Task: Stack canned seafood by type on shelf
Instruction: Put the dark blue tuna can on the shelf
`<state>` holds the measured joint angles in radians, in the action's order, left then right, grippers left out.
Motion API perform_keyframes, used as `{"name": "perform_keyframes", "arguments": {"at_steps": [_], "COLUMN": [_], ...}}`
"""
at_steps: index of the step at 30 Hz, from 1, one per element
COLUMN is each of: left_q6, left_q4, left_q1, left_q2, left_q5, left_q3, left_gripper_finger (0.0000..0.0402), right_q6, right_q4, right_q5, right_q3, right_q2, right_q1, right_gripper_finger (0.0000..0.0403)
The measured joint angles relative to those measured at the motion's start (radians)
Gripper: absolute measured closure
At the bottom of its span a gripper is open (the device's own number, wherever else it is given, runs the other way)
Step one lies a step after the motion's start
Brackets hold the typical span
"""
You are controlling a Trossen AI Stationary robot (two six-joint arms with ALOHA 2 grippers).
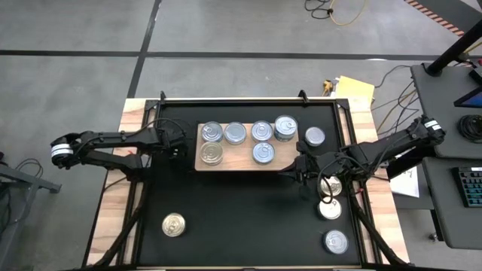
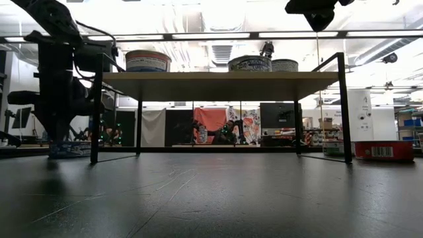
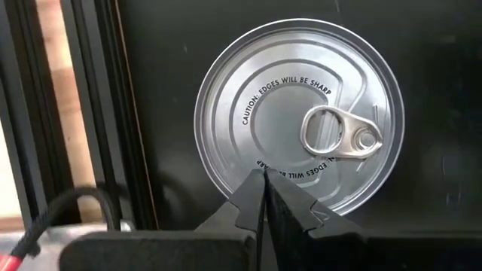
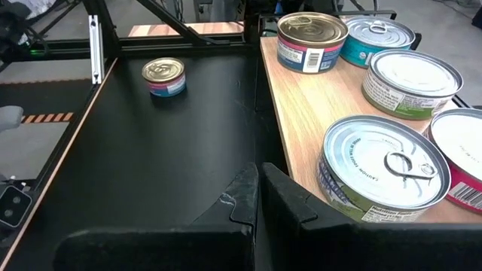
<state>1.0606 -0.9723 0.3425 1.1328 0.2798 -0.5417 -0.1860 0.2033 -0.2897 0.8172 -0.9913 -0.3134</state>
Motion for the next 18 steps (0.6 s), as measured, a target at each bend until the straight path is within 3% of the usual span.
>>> {"name": "perform_keyframes", "arguments": {"at_steps": [8, 18], "left_q6": [0.002, 0.023], "left_q4": [-0.026, -0.036], "left_q1": [-0.032, -0.069], "left_q2": [0.003, 0.028], "left_q5": [-0.053, -0.036], "left_q3": [-0.024, -0.027], "left_gripper_finger": [0.0402, 0.0402], "right_q6": [0.001, 0.002], "right_q4": [0.0, 0.0], "right_q5": [0.0, 0.0], "right_q3": [-0.006, -0.012], "right_q2": [0.0, 0.0], "right_q1": [0.0, 0.0], "right_gripper_finger": [0.0393, 0.0393]}}
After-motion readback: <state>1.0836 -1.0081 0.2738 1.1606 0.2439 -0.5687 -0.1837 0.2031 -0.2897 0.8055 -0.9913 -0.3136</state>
